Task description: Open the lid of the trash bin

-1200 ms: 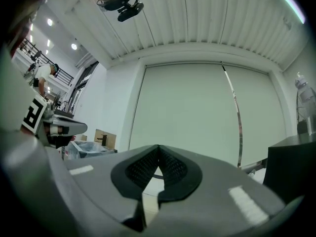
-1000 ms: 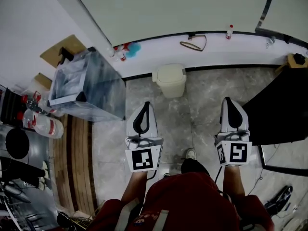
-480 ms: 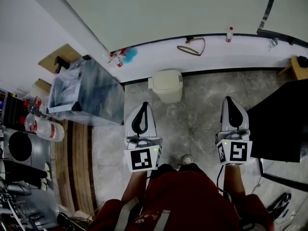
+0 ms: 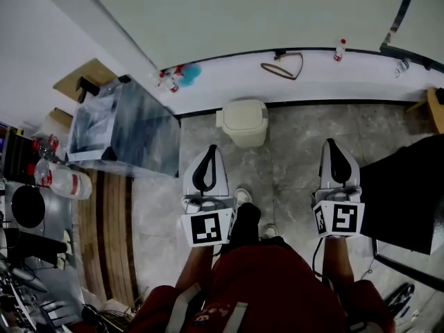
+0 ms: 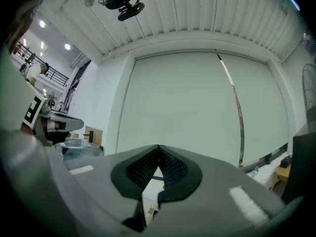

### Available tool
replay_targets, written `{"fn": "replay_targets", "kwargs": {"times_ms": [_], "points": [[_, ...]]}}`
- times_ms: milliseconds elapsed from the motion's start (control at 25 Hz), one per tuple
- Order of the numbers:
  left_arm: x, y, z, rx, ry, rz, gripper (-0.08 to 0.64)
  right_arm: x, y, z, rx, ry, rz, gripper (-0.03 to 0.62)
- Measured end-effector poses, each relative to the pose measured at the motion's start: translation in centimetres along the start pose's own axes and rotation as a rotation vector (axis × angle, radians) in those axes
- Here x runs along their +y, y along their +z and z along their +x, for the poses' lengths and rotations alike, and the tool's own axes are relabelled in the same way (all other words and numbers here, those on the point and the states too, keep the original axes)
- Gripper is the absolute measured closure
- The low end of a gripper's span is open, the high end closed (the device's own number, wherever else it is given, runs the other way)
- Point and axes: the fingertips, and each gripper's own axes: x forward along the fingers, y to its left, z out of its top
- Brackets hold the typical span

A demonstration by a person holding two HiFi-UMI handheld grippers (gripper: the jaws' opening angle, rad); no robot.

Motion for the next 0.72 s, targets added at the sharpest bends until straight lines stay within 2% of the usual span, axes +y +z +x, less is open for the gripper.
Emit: {"fn": "replay_targets", "kwargs": {"times_ms": [320, 440, 720], "points": [[4.8, -2.8, 4.6, 0.003, 0.003, -0.029, 0.555, 2.1, -0.4, 6.7, 0.018, 0.010, -0.036, 0.592], [7.1, -3.6, 6.8, 0.002, -0.007, -0.025, 0.555, 3.6, -0.7, 10.3, 0.036, 0.029, -0.056, 0.592], [13.3, -6.7, 10.7, 0.021, 0.006, -0.079, 0.555, 8.2, -1.5, 17.2, 0.093, 0.076, -0.121, 0.592]]}}
